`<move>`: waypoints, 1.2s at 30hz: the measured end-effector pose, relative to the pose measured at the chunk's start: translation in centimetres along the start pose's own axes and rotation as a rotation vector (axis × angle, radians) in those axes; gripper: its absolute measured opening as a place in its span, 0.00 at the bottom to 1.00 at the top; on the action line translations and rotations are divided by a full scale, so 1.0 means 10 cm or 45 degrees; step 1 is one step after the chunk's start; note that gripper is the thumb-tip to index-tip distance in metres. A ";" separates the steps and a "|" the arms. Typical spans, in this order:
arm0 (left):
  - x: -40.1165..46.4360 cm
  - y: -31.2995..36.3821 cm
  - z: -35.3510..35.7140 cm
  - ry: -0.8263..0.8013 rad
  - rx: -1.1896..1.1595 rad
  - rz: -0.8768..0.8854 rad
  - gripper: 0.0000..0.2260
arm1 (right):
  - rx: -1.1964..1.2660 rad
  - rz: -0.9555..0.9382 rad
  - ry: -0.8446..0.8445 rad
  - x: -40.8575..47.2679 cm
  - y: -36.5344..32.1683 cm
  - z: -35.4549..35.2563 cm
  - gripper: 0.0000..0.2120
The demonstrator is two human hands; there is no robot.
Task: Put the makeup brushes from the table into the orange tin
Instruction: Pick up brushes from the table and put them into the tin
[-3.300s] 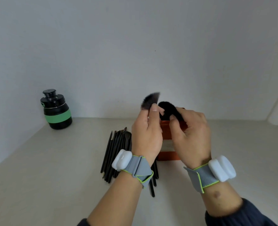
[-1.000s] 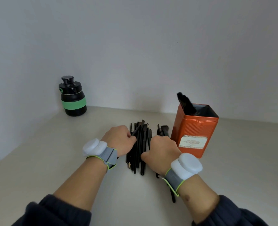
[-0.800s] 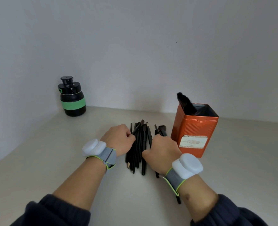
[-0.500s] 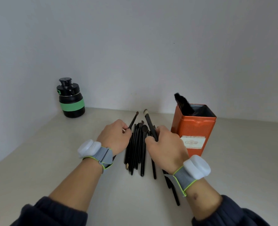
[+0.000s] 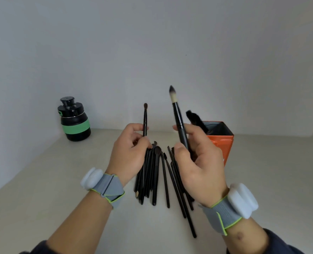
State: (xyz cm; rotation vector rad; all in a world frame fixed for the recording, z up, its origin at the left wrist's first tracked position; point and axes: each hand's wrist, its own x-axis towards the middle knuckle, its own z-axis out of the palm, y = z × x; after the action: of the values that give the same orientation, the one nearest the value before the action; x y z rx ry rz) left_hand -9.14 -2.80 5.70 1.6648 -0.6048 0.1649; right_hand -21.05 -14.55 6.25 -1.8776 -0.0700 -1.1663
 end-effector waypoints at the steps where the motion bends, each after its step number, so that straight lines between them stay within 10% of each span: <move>1: -0.01 0.05 0.02 0.005 -0.077 -0.004 0.10 | 0.033 -0.008 0.014 0.01 -0.02 -0.03 0.09; 6: -0.12 0.33 0.20 0.010 -0.262 0.125 0.08 | -0.020 -0.006 0.166 0.10 -0.06 -0.22 0.23; 22: -0.24 0.77 0.42 0.299 -0.834 0.439 0.05 | 0.276 -0.147 0.805 0.29 -0.10 -0.85 0.05; 36: -0.29 0.65 0.76 0.197 -0.403 0.466 0.07 | -0.308 -0.131 0.394 0.23 0.11 -0.64 0.16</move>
State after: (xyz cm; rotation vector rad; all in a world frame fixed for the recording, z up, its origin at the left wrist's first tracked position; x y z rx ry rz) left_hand -16.49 -9.66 8.66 1.2144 -0.7714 0.4359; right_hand -23.70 -20.62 8.18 -1.8929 0.1550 -1.5827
